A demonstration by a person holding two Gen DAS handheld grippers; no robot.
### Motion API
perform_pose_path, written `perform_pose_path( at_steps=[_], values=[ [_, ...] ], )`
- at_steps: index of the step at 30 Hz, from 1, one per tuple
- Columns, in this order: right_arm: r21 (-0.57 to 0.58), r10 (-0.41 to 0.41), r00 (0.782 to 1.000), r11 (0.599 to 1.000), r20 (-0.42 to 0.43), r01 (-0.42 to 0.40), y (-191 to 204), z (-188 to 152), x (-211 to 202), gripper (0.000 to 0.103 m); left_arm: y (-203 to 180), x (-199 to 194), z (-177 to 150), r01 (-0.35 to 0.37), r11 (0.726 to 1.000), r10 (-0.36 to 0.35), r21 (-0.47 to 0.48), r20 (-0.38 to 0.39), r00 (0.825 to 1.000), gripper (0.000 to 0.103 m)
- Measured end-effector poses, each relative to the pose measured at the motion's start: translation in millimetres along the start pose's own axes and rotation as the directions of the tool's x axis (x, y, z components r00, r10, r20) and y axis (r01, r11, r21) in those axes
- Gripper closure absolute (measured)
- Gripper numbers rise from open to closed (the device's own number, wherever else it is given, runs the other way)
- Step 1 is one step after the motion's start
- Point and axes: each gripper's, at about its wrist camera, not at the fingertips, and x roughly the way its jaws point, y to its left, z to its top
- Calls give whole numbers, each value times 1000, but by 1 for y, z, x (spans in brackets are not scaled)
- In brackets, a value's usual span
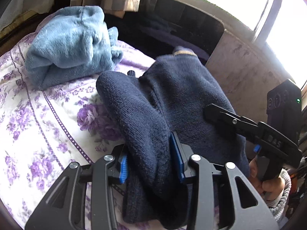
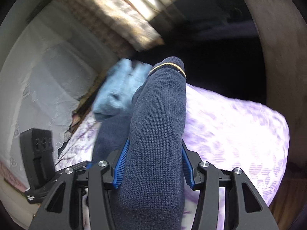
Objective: Fold small clothes
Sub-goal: 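Carry the folded cardigan with both grippers toward the light blue towel, then lower the cardigan beside the light blue towel and open both grippers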
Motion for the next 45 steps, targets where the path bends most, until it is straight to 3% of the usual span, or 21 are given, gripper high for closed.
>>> perform_pose_path(
  at_steps=[2,3,4,5,7,10,15,20,23,25,27,28,30,36,41,45],
  values=[
    [18,32,999,999,-2,-32,-11,-2,3,52,0,2,-1,-4,1000,4,13,12,1000,58],
    [26,40,999,999,-2,-40,-14,-2,3,52,1,4,-2,-16,1000,16,15,17,1000,49],
    [27,42,999,999,1,-42,-15,-3,3,52,1,7,-3,-41,999,41,11,23,999,34],
    [14,36,999,999,9,-36,-15,-5,4,52,6,10,-6,-82,997,82,-3,33,996,25],
    [-10,23,1000,1000,20,-23,-12,-8,5,50,17,16,-10,-73,997,75,-39,32,997,13],
    [-6,12,1000,1000,26,-12,-13,-9,5,46,25,16,-10,-43,996,45,-80,12,999,12],
    [13,-71,997,997,34,71,-1,-9,-8,40,19,-6,-21,-111,992,114,-64,50,992,12],
    [-130,-181,965,970,192,207,51,-28,-52,40,21,-43,-37,-136,989,143,-59,121,982,13],
    [-190,-221,949,945,225,265,70,-43,-66,40,21,-54,-43,-154,987,160,-51,141,977,13],
    [-204,-263,941,930,211,306,71,-53,-64,40,19,-54,-46,-183,982,187,-40,142,972,10],
    [-169,-317,940,927,129,336,55,-61,-47,36,19,-50,-48,-204,978,207,-34,131,969,8],
    [-121,-291,955,947,65,297,40,-64,-36,32,19,-47,-49,-207,978,210,-38,116,971,8],
    [-37,-239,970,970,40,240,24,-66,-34,30,18,-49,-53,-209,977,212,-43,107,971,8],
    [-35,-328,941,943,88,332,50,-70,-59,27,6,-71,-72,-262,965,259,1,145,955,8],
    [4,-318,942,947,109,320,68,-83,-87,20,-2,-101,-87,-250,968,243,8,195,950,8],
    [-28,-345,931,936,119,350,90,-96,-100,15,-8,-127,-101,-250,968,238,21,234,942,8]
  ],
)
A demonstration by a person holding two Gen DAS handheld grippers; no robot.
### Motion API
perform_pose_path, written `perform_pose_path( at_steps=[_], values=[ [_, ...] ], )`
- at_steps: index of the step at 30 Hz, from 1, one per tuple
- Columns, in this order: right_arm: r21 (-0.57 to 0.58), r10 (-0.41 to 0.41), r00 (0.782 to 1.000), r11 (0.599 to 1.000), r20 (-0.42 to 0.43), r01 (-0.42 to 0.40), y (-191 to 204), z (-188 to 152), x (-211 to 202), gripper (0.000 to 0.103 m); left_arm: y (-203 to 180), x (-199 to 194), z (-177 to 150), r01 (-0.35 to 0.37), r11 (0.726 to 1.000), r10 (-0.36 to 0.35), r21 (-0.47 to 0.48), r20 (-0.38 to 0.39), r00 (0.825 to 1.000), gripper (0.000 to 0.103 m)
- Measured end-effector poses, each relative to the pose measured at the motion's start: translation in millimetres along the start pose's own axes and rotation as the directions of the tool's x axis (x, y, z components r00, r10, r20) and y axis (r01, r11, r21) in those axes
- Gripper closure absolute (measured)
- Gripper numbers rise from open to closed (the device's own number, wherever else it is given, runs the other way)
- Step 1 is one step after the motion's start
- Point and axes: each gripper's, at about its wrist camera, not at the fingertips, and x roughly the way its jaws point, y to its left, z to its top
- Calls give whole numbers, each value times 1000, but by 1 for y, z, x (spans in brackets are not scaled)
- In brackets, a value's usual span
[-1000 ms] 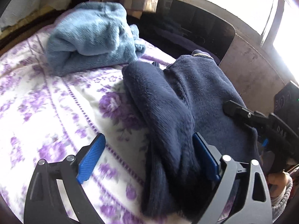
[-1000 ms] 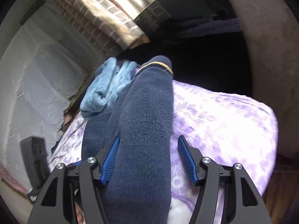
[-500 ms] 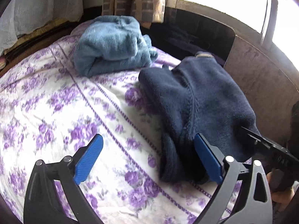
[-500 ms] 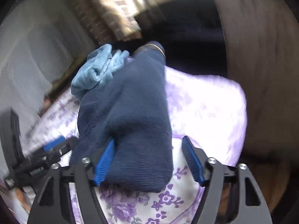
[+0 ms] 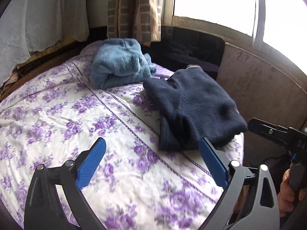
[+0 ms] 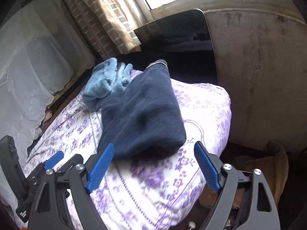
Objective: Fold small clothes
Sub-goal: 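Lower the cardigan beside the light blue towel and open both grippers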
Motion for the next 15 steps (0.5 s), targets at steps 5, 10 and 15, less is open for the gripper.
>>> perform_pose_path(
  at_steps=[5,10,15],
  values=[
    [-76,-43,999,996,27,45,25,-8,-21,14,3,-29,-7,-2,1000,1,5,35,999,8],
    [-91,-75,996,993,40,78,30,-15,-38,13,4,-49,-11,-1,1000,1,9,60,998,8],
    [-105,-97,995,989,37,101,30,-21,-46,13,2,-55,-12,24,1000,-24,14,48,999,8]
  ],
)
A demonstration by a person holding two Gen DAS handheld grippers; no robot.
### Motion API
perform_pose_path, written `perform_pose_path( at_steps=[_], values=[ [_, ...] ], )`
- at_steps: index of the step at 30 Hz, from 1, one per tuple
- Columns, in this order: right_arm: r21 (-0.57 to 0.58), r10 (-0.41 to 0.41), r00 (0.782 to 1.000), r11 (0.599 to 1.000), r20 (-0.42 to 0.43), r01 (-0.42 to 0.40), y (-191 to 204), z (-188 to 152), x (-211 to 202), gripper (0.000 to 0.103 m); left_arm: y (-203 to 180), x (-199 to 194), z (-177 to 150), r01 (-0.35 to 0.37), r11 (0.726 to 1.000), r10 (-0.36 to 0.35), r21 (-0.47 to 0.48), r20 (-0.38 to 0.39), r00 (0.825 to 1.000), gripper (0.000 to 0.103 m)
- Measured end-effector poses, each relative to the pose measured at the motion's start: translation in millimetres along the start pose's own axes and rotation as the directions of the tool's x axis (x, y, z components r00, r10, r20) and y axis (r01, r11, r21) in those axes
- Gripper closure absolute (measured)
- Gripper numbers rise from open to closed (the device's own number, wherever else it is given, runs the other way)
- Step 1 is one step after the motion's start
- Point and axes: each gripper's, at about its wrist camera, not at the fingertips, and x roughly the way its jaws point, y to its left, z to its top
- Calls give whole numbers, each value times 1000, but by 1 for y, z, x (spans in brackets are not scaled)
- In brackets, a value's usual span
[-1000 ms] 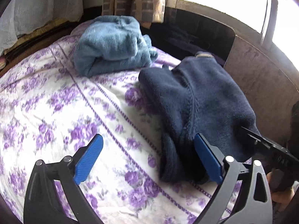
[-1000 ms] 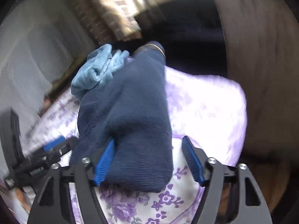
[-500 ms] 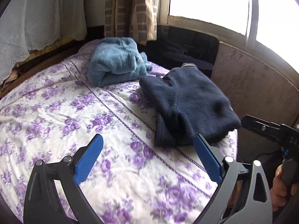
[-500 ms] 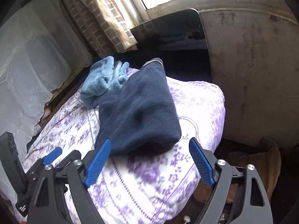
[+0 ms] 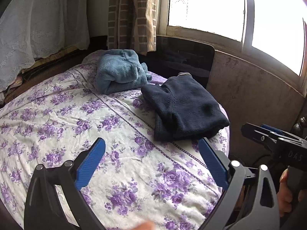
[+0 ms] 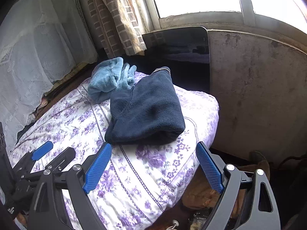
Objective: Fold small clothes
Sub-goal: 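Lower the cardigan beside the light blue towel and open both grippers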
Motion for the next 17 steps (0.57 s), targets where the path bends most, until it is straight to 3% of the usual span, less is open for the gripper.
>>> perform_pose_path(
  at_steps=[5,10,17],
  values=[
    [4,10,1000,1000,-5,-10,-1,-2,1,13,-9,-10,-3,-52,996,48,70,66,997,7],
    [11,8,1000,1000,-10,-7,-3,-4,3,13,-11,-7,-1,13,998,-14,60,13,1000,7],
    [15,12,1000,1000,-5,-12,-3,-3,1,13,-6,-5,-2,17,999,-17,29,-1,1000,7]
  ],
)
